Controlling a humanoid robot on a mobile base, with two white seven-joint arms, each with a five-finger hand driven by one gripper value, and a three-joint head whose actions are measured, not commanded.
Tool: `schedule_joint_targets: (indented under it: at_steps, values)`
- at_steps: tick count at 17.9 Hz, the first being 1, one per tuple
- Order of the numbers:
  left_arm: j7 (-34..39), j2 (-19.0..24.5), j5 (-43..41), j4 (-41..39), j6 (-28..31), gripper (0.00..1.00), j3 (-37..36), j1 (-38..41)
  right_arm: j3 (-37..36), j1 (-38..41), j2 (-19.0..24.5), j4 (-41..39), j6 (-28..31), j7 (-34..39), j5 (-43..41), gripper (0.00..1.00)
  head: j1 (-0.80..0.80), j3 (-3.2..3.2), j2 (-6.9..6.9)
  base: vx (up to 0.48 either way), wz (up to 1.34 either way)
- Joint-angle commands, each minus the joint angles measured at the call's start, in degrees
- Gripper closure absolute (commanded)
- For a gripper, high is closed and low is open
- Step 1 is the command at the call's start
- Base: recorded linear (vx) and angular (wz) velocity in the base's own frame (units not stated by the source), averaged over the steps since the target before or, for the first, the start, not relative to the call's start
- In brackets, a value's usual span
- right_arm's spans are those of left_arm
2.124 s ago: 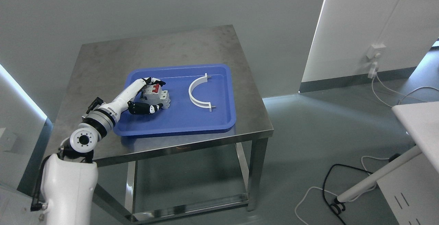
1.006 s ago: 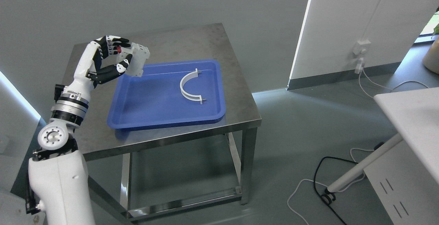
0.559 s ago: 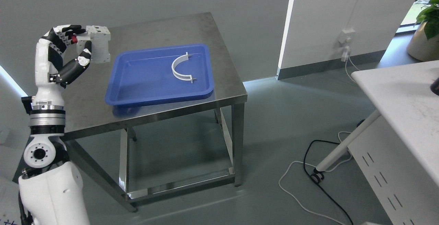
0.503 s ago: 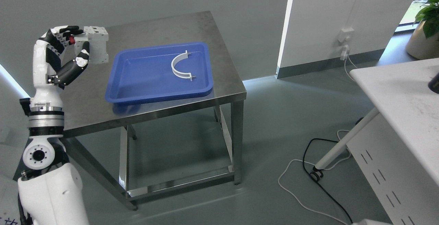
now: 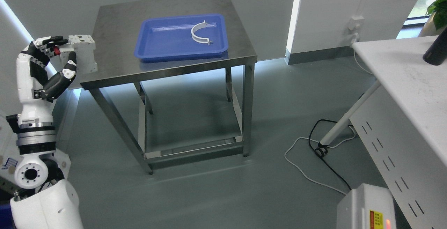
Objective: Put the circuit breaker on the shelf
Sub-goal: 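Hold the breaker in the left hand while turning toward the bin shelf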
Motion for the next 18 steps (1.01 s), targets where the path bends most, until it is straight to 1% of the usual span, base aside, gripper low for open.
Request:
schedule_joint_targets:
  at_steps: [1, 4, 12, 15, 18]
  values:
    - [-2.0, 0.7, 1.1, -4.1, -3.5, 0.84, -0.3, 2.2, 1.1, 0.0, -1.0, 0.0, 3.7, 0.0, 0.0, 0.00, 0.00, 0.00, 0.00, -0.447, 0.32]
    - [-5.1, 0.7, 3.5, -4.3, -5.0, 0.84, -0.4, 2.7, 1.1, 0.0, -1.0, 0.0, 3.7, 0.0, 0.0, 0.00, 0.00, 0.00, 0.00, -0.425, 0.33]
    - [-5.1, 0.7, 3.8, -5.0, -5.1, 0.84, -0.3, 2.1, 1.1, 0.0, -1.0, 0.0, 3.7, 0.0, 0.0, 0.00, 0.00, 0.00, 0.00, -0.378, 0.46]
    - [-5.1, 0.7, 3.9, -7.8, -5.1, 0.84, -1.1, 1.4, 1.1, 0.0, -1.0, 0.0, 3.7, 0.0, 0.0, 0.00, 0.00, 0.00, 0.00, -0.310, 0.85]
    - [-5.1, 0.7, 3.8, -9.7, -5.0, 0.84, -3.8, -1.4, 1.1, 0.0, -1.0, 0.0, 3.7, 0.0, 0.0, 0.00, 0.00, 0.00, 0.00, -0.226, 1.16]
